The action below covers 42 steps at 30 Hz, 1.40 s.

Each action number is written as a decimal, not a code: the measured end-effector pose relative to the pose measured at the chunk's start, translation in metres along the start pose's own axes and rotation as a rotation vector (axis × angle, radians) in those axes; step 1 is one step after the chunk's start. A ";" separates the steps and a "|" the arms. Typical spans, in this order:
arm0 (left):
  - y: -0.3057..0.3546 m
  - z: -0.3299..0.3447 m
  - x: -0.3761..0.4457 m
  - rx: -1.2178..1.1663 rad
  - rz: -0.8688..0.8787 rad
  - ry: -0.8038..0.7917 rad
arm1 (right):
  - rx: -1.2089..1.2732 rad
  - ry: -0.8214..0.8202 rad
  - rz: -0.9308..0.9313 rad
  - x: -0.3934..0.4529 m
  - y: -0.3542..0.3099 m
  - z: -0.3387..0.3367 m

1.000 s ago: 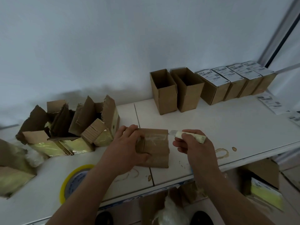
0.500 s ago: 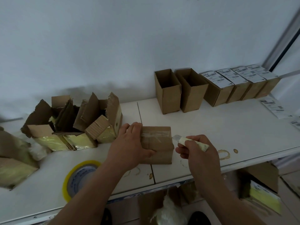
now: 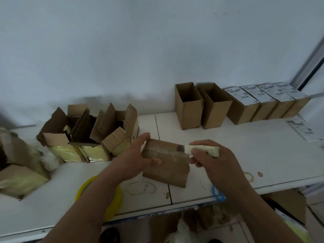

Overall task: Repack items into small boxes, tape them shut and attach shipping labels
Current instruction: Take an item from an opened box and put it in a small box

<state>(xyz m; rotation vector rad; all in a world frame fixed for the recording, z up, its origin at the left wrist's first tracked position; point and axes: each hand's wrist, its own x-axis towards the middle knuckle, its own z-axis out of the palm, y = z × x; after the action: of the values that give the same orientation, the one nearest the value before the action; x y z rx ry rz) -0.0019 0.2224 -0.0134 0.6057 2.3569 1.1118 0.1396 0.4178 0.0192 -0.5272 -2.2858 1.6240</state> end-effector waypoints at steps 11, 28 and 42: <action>-0.012 -0.013 0.011 -0.187 0.042 -0.136 | -0.302 -0.329 -0.185 0.055 -0.011 0.048; -0.018 -0.015 0.016 -0.053 0.056 -0.136 | -0.458 -0.355 -0.245 0.064 0.001 0.047; -0.019 -0.015 0.016 -0.049 0.047 -0.154 | -0.507 -0.358 -0.216 0.043 -0.001 -0.002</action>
<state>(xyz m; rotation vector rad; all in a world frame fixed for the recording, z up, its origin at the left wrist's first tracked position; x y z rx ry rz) -0.0275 0.2115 -0.0238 0.7064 2.1891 1.0993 0.1020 0.4390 0.0215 -0.0807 -2.9183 1.0995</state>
